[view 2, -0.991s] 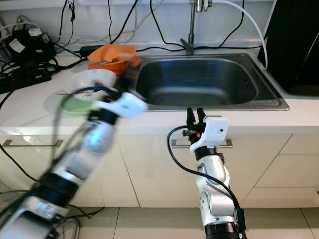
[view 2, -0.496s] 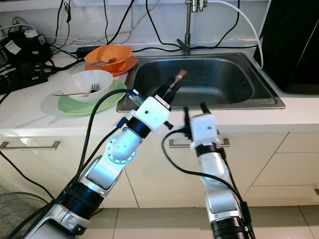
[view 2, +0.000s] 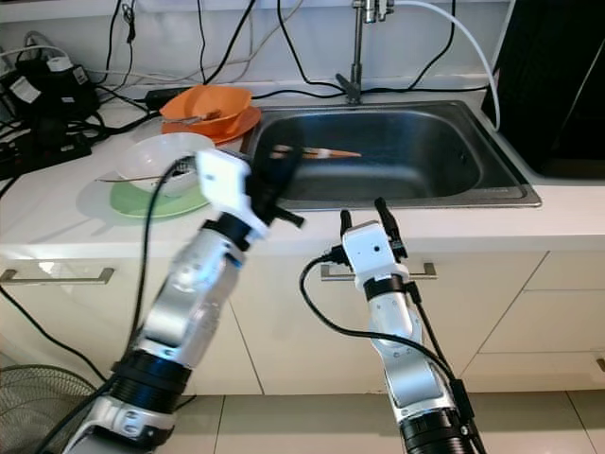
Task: Kitchen organization
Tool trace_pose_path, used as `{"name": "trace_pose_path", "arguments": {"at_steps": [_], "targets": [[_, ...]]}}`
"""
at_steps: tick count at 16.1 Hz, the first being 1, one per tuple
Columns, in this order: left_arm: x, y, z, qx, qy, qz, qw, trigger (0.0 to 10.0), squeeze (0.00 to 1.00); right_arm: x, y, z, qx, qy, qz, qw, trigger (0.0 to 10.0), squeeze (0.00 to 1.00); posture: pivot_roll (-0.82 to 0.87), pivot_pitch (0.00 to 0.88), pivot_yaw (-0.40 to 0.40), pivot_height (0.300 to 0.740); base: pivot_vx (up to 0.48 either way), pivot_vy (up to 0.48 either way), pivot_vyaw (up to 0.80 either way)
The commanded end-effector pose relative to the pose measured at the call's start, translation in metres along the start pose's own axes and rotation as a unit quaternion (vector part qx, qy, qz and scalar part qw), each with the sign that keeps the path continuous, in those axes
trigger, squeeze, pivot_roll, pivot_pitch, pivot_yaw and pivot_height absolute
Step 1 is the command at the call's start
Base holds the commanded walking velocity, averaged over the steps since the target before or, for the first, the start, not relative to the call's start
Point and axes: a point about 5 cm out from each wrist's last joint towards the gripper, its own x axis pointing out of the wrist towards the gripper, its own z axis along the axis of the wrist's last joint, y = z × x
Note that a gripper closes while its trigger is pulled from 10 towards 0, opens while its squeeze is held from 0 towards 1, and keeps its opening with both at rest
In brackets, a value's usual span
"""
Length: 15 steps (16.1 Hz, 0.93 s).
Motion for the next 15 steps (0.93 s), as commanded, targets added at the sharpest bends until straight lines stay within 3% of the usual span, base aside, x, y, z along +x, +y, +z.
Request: {"name": "trace_pose_path", "arguments": {"at_steps": [1, 7, 11, 15], "targets": [[-0.004, 0.005, 0.003, -0.025, 0.001, -0.002, 1.000, 10.0, 0.00, 0.004, 0.003, 0.006, -0.007, -0.017, 0.004, 1.000, 10.0, 0.00, -0.01, 0.000, 0.088, 0.740, 0.000, 0.000, 0.00], [-0.011, 0.000, 0.001, -0.085, 0.037, -0.066, 0.994, 10.0, 0.00, 0.005, 0.009, 0.009, -0.014, -0.025, 0.011, 1.000, 10.0, 0.00, -0.01, 0.000, 0.088, 0.740, 0.000, 0.000, 0.00], [-0.013, -0.001, 0.001, -0.060, 0.057, -0.080, 0.993, 10.0, 0.00, 0.006, 0.007, 0.009, -0.018, -0.027, 0.005, 0.999, 10.0, 0.00, 0.00, 0.000, 0.089, 0.740, 0.000, 0.000, 0.00], [-0.017, -0.002, 0.000, -0.061, 0.077, -0.099, 0.990, 10.0, 0.00, 0.008, 0.005, 0.010, -0.021, -0.028, -0.004, 0.999, 10.0, 0.00, 0.00, 0.000, 0.086, 0.740, 0.000, 0.000, 0.00]]}}
